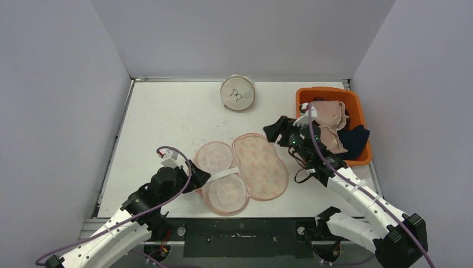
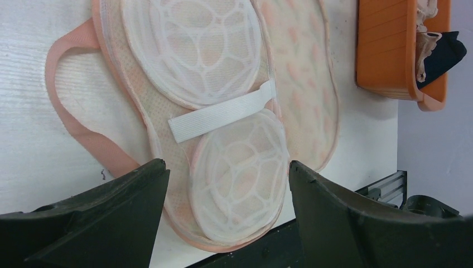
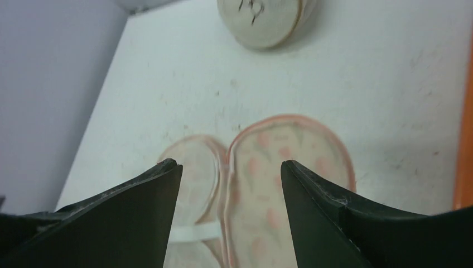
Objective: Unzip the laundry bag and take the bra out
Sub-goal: Adjust the bra in the bin, then close the laundry bag at the center of the board.
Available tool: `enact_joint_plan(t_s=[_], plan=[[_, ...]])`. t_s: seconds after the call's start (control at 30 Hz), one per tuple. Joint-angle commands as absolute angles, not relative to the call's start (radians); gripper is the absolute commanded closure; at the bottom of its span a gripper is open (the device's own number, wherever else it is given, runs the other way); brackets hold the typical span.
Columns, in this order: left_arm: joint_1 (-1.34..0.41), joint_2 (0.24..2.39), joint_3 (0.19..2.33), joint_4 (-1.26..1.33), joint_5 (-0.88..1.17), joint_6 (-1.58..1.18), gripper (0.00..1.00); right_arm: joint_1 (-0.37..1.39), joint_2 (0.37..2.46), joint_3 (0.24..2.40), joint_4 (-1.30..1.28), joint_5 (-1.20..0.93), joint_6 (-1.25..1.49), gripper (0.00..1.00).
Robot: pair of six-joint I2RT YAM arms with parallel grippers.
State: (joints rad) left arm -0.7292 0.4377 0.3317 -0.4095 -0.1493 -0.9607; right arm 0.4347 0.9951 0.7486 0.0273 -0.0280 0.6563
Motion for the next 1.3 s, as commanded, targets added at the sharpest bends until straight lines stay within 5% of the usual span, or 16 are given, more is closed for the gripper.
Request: enact_joint_plan(t_s=[0.0,0.17,0.37,0.8,1.27], plan=[[-0.721,0.431,0.354,-0.447,-0.166,-0.967,0.23,0.658,0.979,0.677,-0.113,0.101,0.579,0.33],[-0.723,0.455,0.311,-0.43,-0.164,-0.993,0.24,0.894,1.047,0.601,-0.17,0.417,0.626,0.34],[-0.724,0.501,0.272,-0.373,-0.172,-1.014,0.24,0.91,1.112,0.547,-0.212,0.618,0.747,0.33],[-0.724,0.604,0.239,-0.26,-0.149,-1.028,0.25,0.691,1.295,0.476,-0.008,0.45,0.715,0.38],[-0.724,0.587,0.241,-0.272,-0.146,-1.025,0.25,0.671,1.319,0.465,0.003,0.425,0.722,0.87]])
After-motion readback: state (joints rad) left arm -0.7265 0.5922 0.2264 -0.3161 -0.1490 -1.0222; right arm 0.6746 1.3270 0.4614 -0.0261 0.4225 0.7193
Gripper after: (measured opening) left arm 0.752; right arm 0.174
